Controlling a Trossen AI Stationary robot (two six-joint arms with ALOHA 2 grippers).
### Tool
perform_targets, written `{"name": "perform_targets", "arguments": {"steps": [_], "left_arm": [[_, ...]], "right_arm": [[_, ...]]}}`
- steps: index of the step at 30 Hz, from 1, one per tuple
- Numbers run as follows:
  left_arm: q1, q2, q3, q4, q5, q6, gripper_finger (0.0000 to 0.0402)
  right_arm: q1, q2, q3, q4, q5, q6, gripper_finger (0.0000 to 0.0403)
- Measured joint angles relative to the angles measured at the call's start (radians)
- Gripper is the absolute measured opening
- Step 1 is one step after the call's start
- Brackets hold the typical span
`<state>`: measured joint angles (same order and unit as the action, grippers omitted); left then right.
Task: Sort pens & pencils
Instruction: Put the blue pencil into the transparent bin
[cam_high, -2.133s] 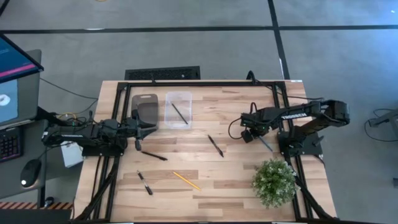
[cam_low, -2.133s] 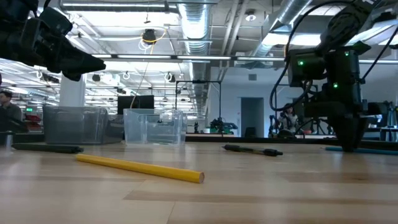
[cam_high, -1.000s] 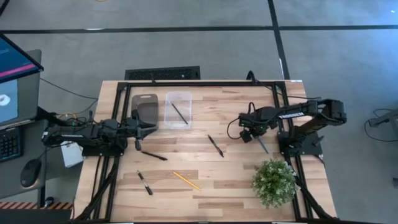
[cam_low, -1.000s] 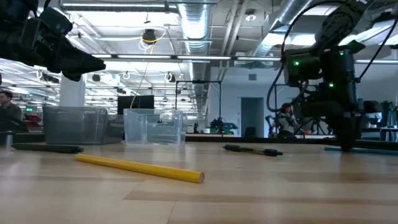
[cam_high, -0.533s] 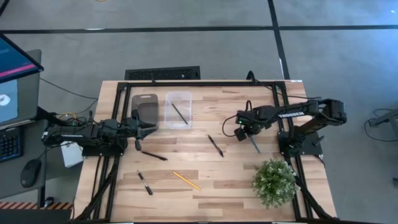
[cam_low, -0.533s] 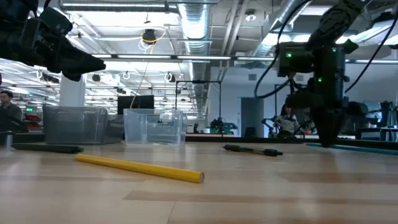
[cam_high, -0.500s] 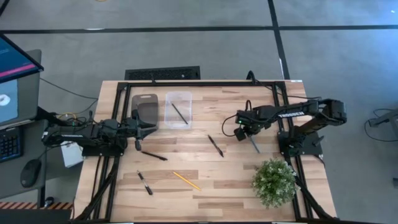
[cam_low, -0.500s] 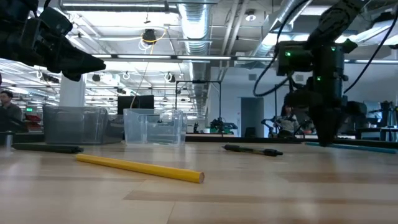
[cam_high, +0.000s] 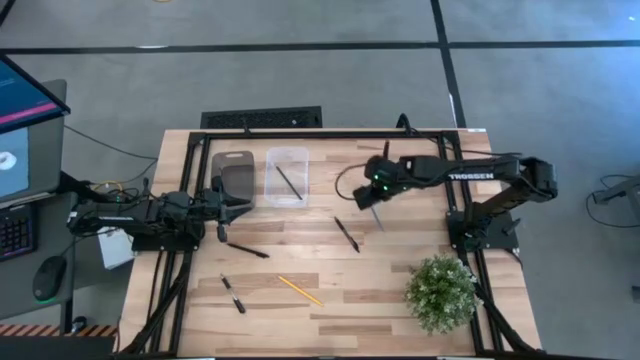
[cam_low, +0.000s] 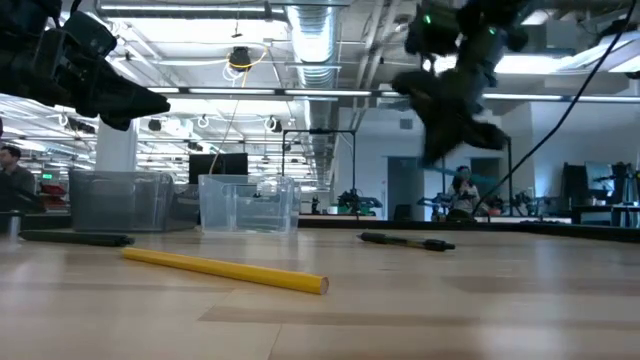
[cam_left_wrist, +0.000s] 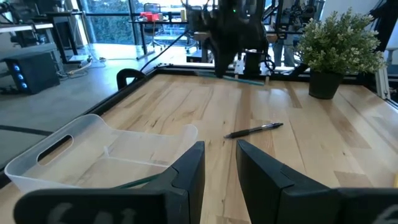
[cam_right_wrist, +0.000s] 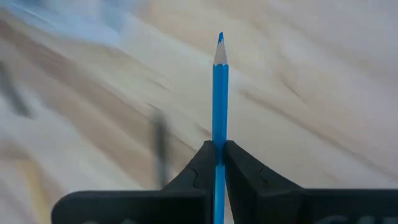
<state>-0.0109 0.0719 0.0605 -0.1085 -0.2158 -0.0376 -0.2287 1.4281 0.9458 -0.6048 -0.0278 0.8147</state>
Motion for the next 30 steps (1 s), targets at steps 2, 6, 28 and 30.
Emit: {"name": "perform_targets", "arguments": {"steps": [2,6,28,30], "left_arm": [[0.000,0.000,0.000,0.000,0.000,0.000,0.0082],[0.000,0.000,0.000,0.000,0.000,0.000,0.0082],[0.000,0.000,0.000,0.000,0.000,0.005,0.0082],[0.000,0.000,0.000,0.000,0.000,0.012,0.0082]], "right_arm": [[0.000,0.000,0.037,0.076,0.000,-0.032,0.0043],[0.000,-0.001,0.100,0.244,0.001,-0.090,0.0043],[-0.038,0.190,0.153,0.838,0.014,-0.171,0.0043],[-0.049,0.232,0.166,0.898,-0.012,-0.171,0.0043]]}}
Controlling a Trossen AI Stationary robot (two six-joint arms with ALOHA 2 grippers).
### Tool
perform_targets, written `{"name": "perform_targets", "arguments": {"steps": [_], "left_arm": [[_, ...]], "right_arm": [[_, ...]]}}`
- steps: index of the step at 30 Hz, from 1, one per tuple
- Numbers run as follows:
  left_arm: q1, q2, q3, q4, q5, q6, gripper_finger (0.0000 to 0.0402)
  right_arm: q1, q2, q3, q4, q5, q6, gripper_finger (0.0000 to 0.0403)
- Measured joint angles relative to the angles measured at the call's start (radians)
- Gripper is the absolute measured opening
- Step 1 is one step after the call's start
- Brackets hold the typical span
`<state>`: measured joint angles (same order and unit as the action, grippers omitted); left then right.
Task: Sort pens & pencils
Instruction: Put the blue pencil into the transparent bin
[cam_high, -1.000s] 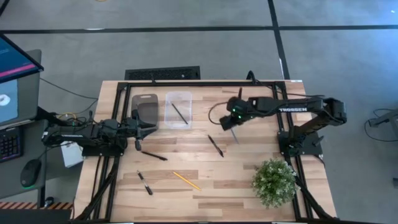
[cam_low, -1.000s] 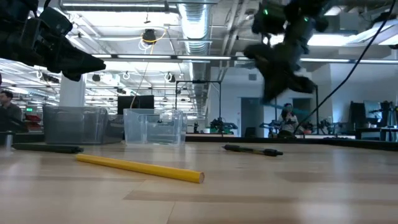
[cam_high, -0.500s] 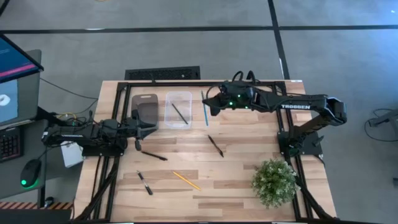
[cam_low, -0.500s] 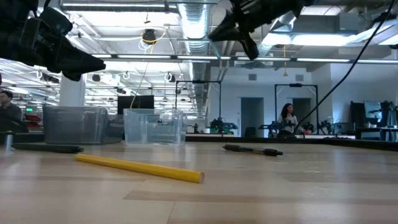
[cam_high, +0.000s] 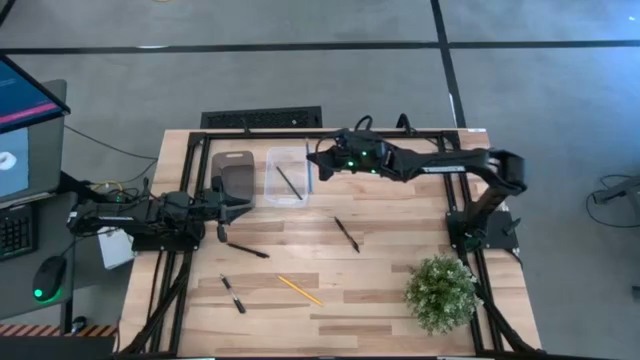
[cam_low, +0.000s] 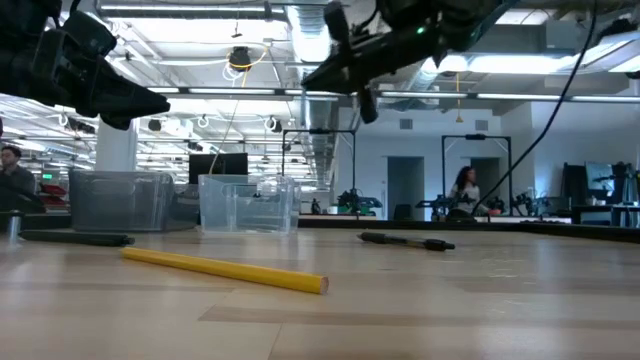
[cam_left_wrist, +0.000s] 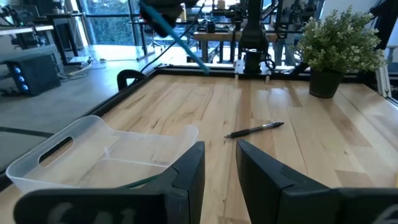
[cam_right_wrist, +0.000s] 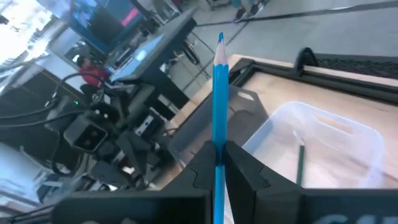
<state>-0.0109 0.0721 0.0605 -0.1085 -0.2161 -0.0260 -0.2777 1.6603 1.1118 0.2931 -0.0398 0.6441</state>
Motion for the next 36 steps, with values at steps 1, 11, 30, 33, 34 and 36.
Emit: {"name": "perform_targets", "arguments": {"steps": [1,11,30,33,34,36], "left_arm": [[0.000,0.000,0.000,0.000,0.000,0.002,0.0082],[0.000,0.000,0.000,0.000,0.003,0.003,0.0082],[0.000,0.048,0.000,-0.001,0.010,-0.002,0.0082],[0.000,0.051,0.000,-0.001,0.004,-0.002,0.0082],[0.000,0.050,0.000,-0.001,0.003,-0.002,0.0082],[0.000,0.052,0.000,-0.001,0.002,-0.002,0.0082]], "right_arm": [[-0.006,0.021,0.014,0.003,-0.013,0.000,0.0044],[-0.010,0.278,0.321,-0.185,-0.093,-0.119,0.0044],[-0.012,0.539,0.607,-0.575,-0.092,-0.159,0.0044],[-0.011,0.556,0.607,-0.574,-0.095,-0.158,0.0044],[-0.011,0.562,0.607,-0.576,-0.095,-0.158,0.0044],[-0.011,0.574,0.607,-0.579,-0.095,-0.157,0.0044]]}}
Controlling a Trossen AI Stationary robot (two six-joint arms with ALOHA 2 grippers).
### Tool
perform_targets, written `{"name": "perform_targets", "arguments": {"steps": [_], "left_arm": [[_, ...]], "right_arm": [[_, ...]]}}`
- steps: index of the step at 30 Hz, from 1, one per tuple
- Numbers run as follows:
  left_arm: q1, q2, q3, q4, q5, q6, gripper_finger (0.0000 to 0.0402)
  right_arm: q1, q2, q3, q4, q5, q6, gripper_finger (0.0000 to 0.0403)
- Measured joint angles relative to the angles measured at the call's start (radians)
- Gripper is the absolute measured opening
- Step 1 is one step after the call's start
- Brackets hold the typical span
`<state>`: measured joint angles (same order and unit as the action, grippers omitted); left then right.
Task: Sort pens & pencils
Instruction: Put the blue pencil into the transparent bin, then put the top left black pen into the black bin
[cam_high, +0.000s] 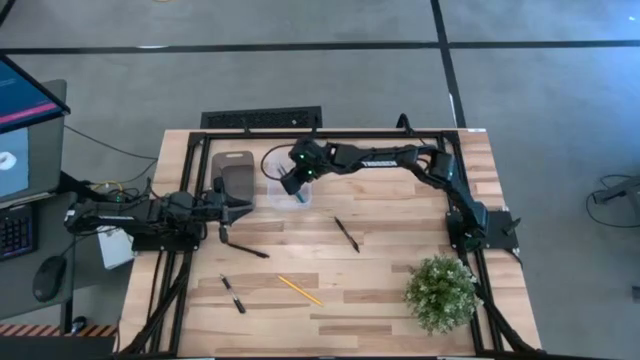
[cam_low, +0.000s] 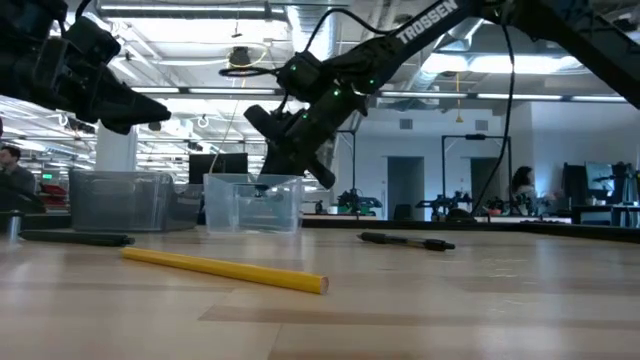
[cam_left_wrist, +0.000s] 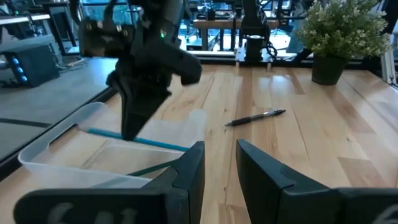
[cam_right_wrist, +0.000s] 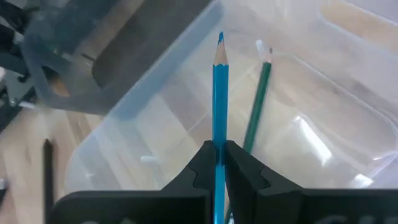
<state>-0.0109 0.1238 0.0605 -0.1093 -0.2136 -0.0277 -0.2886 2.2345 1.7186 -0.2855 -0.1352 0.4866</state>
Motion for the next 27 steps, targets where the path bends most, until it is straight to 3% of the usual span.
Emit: {"name": "perform_targets", "arguments": {"steps": [27], "left_arm": [[0.000,0.001,0.000,0.000,-0.002,0.001,0.0082]], "right_arm": [[0.003,-0.003,-0.001,0.001,0.000,0.045,0.0067]]}}
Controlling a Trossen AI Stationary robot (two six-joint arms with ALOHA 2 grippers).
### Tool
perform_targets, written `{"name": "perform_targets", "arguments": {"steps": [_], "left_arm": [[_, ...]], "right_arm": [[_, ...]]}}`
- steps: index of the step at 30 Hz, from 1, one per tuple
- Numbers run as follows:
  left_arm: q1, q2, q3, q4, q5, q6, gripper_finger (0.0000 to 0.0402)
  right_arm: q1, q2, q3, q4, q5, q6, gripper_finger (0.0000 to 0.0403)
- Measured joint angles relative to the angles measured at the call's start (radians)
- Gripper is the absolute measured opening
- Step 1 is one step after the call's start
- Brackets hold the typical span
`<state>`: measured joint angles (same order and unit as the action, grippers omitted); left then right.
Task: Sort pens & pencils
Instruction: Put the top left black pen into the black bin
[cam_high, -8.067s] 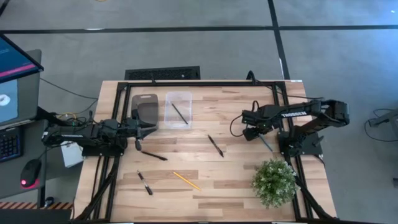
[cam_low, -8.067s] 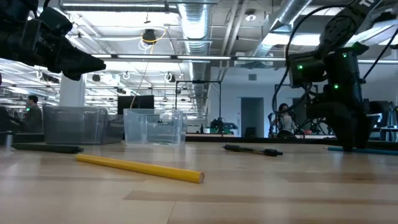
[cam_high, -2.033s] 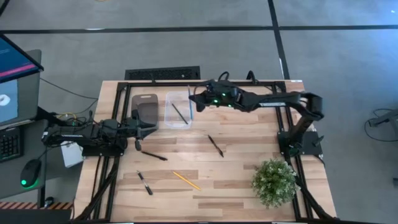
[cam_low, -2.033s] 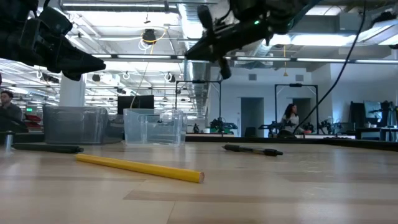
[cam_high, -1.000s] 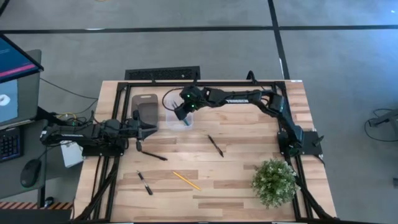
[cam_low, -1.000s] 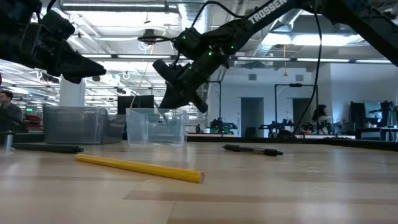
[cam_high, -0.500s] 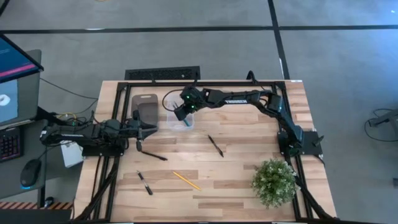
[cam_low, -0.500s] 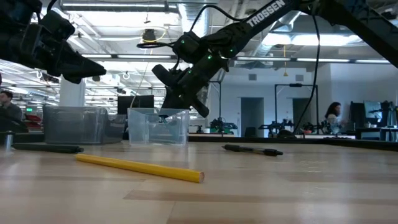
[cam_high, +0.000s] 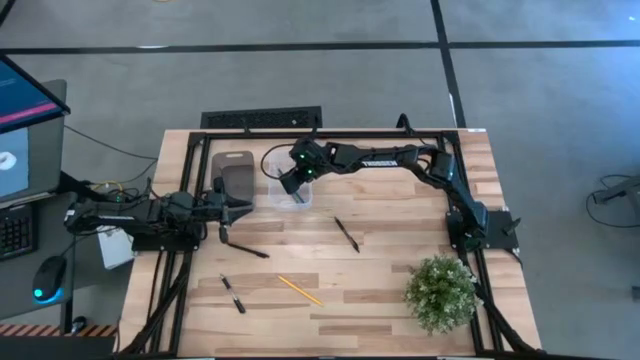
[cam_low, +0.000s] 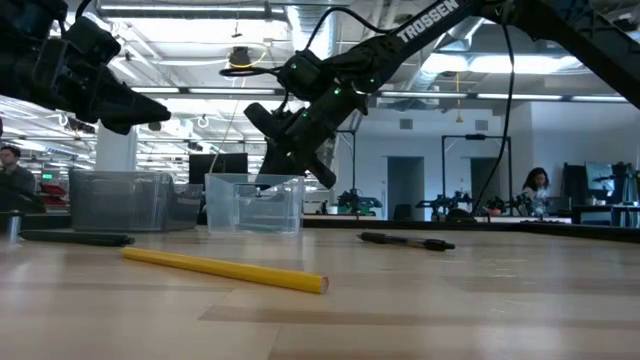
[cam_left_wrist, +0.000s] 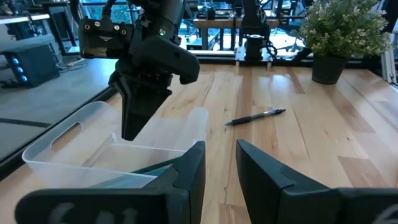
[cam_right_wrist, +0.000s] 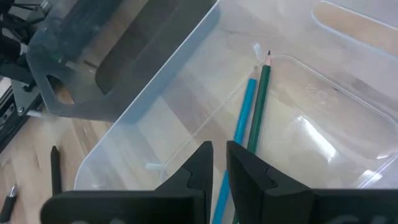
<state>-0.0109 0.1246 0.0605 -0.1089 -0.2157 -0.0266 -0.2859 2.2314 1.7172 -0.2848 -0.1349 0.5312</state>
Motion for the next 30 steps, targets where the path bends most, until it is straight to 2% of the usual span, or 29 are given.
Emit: {"name": "perform_targets", "arguments": {"steps": [6,8,17,19,21,24,28,30], "left_arm": [[0.000,0.000,0.000,0.000,-0.001,0.000,0.0082],[0.000,0.000,0.000,0.000,-0.001,0.000,0.0082],[0.000,0.000,0.000,0.001,-0.001,0.000,0.0082],[0.000,0.000,0.000,0.002,-0.001,0.000,0.0082],[0.000,0.000,0.000,0.002,-0.001,0.000,0.0082],[0.000,0.000,0.000,0.002,-0.001,0.000,0.0082],[0.000,0.000,0.000,0.002,-0.001,0.000,0.0082],[0.000,0.000,0.000,0.002,-0.001,0.000,0.0082]], "right_arm": [[0.000,-0.001,0.000,0.000,-0.004,0.001,0.0067],[0.000,-0.007,0.001,-0.004,-0.034,0.002,0.0067],[0.000,-0.012,0.141,-0.004,-0.288,-0.011,0.0067],[0.000,-0.012,0.186,-0.057,-0.362,-0.052,0.0067],[0.004,-0.012,0.235,-0.147,-0.392,-0.093,0.0067],[0.018,-0.041,0.282,-0.319,-0.332,-0.186,0.0067],[0.058,-0.128,0.287,-0.498,-0.050,-0.248,0.0067],[0.082,-0.172,0.288,-0.534,0.084,-0.260,0.0067]]}}
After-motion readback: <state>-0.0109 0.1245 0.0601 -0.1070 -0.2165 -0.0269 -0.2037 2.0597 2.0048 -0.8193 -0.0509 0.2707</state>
